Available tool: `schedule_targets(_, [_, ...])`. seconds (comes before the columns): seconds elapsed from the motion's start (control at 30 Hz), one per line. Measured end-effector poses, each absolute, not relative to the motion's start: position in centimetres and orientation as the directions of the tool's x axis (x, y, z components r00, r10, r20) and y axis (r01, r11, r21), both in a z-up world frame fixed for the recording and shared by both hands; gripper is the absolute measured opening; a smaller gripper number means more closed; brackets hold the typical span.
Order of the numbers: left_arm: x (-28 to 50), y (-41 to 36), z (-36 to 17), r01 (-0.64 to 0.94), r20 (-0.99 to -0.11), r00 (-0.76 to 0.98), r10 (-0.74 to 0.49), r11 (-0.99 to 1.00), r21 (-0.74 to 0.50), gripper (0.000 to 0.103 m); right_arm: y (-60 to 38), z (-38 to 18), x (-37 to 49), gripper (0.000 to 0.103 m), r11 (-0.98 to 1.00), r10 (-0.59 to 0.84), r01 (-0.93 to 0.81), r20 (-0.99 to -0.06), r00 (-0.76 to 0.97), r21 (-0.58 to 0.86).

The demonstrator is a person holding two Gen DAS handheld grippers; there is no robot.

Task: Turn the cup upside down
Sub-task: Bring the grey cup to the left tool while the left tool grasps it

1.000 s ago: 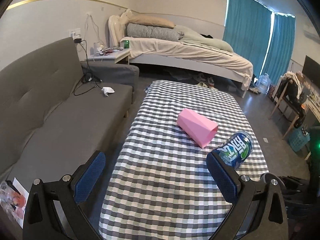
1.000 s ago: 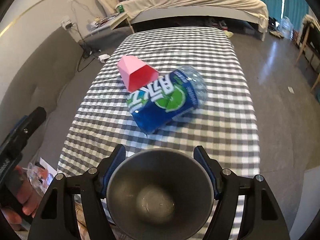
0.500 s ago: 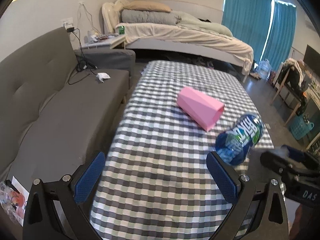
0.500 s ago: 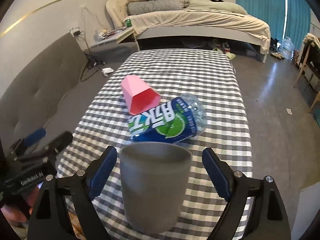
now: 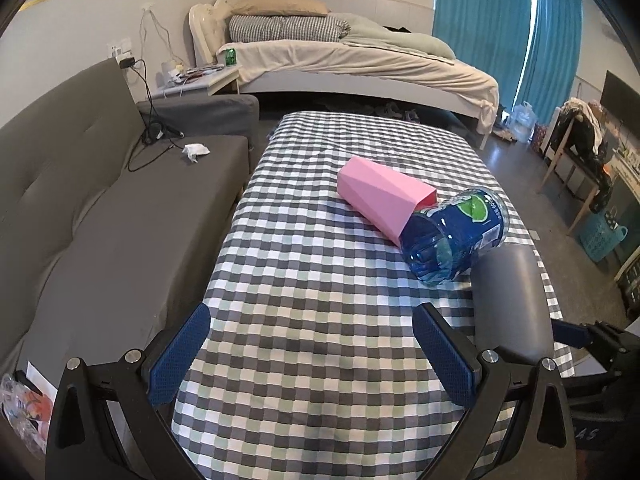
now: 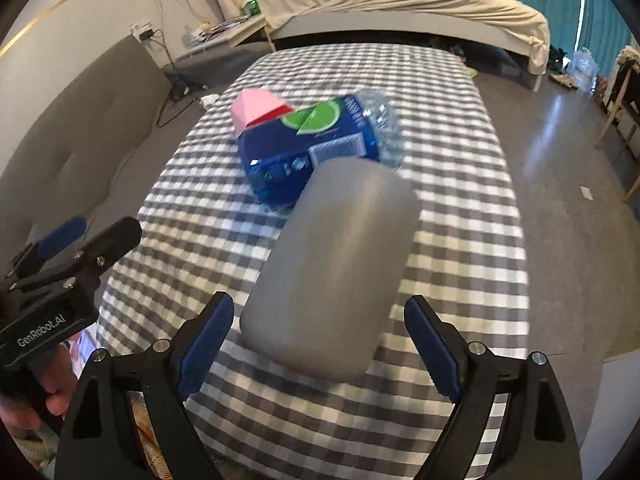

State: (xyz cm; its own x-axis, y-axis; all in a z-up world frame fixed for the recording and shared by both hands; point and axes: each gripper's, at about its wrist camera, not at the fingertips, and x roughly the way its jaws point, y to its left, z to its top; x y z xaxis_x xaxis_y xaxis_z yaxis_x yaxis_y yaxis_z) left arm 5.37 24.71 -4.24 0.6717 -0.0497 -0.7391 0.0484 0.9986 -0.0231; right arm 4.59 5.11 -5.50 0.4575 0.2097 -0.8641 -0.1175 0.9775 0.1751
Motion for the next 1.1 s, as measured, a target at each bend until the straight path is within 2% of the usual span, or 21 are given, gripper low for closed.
schedule_targets(0.27, [4.8, 24.8, -3.5, 0.045, -0.725, 0.688, -0.044, 0.999, -0.017, 0.103, 6.2, -5.2, 4.1, 0.088, 0.97, 0.232, -0.176, -0.854, 0.466, 0.167])
schedule_targets(0.4, [4.6, 24.6, -3.1, 0.043, -0.723, 0.69, -0.048, 0.999, -0.025, 0.103, 5.6, -3.9, 3.3, 0.088, 0.978, 0.199, -0.161, -0.834, 0.514, 0.134])
schedule_targets(0.6, [4.0, 22.5, -2.4, 0.083, -0.716, 0.694, -0.079, 0.996, -0.029, 0.103, 2.5, -0.5, 1.0, 0.088, 0.995, 0.099, -0.066, -0.751, 0.653, 0.074])
schedule_targets(0.8, [3.0, 19.0, -2.4, 0.173, -0.729, 0.657, -0.192, 0.98, -0.102, 0.103, -2.2, 0.9, -0.3, 0.088, 0.989, -0.026, 0.119, -0.698, 0.715, 0.084])
schedule_targets(1.1, [3.1, 14.2, -4.8, 0.287, -0.782, 0.564, -0.266, 0.951, -0.116, 0.103, -5.1, 0.8, -1.5, 0.088, 0.974, -0.041, 0.182, -0.684, 0.728, 0.135])
